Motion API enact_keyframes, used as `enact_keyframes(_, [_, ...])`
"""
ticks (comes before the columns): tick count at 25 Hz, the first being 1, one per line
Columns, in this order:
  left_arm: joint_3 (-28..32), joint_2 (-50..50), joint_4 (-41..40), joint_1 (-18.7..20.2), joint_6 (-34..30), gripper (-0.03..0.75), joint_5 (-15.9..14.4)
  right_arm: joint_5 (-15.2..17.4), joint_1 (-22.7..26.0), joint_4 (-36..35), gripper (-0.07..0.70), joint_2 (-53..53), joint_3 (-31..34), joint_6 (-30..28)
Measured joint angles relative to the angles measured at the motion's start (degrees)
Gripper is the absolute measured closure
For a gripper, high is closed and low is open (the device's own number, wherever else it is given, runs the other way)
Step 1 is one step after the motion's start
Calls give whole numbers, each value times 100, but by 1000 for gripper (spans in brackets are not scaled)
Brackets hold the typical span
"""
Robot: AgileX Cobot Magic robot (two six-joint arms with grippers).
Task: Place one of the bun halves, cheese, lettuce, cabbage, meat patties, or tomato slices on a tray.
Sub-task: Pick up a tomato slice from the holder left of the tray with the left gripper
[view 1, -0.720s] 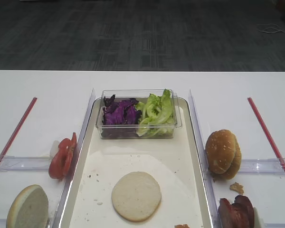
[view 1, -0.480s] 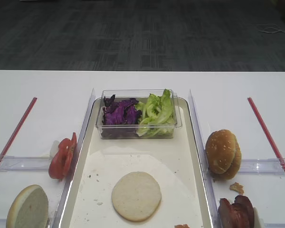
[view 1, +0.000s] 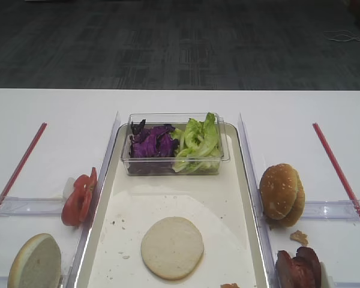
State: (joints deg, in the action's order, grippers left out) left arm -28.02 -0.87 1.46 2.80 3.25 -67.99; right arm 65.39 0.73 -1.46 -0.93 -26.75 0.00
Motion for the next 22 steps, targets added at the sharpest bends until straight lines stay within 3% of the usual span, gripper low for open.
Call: enact_keyframes(22, [0, 0, 0, 0, 0, 286, 0, 0, 0, 0, 67, 0, 0, 0])
